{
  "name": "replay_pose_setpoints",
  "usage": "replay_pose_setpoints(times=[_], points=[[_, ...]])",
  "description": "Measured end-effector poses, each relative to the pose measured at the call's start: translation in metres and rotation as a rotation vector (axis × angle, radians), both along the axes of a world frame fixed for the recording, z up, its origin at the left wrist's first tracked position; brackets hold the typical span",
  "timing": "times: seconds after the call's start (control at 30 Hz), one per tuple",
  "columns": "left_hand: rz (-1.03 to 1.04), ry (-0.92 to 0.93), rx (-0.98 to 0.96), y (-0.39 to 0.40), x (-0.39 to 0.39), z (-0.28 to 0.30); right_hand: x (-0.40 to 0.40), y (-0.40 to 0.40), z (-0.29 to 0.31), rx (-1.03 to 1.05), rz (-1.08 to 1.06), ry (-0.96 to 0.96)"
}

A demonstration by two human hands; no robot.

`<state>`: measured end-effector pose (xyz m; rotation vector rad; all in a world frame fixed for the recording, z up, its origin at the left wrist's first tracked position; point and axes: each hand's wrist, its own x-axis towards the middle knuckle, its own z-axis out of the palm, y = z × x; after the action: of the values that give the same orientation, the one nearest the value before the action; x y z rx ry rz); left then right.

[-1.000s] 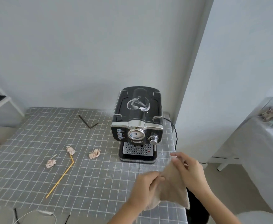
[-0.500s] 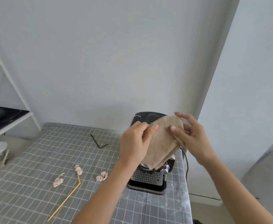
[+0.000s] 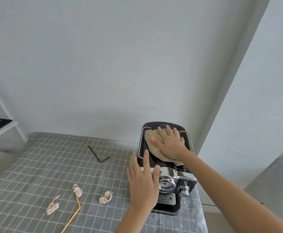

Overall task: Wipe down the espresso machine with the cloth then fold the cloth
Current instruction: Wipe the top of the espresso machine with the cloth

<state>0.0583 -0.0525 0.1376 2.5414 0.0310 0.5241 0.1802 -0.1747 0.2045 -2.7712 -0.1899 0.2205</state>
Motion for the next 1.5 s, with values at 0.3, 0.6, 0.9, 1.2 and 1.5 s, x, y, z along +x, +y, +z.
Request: replay_pose_setpoints(times=[0.3, 0.6, 0.9, 1.2, 1.5], points=[[-0.084, 0.07, 0.231, 0.003, -0.028, -0.02, -0.004, 0.005, -0.005, -0.01, 0.041, -0.088], [-0.1, 0.128, 0.334, 0.008, -0.027, -0.016, -0.024, -0.006, -0.007, 0.129, 0.168, -0.149], [-0.096, 0.13, 0.328, 0.008, -0.026, -0.013, -0.011, -0.046, 0.052, 0.577, -0.156, -0.142], [-0.091, 0.136, 0.331, 0.003, -0.028, -0.014, -0.015, -0.004, -0.002, -0.078, 0.052, -0.106], [-0.07, 0.168, 0.322, 0.002, -0.028, -0.013, -0.003, 0.01, -0.003, -0.106, -0.05, -0.148]])
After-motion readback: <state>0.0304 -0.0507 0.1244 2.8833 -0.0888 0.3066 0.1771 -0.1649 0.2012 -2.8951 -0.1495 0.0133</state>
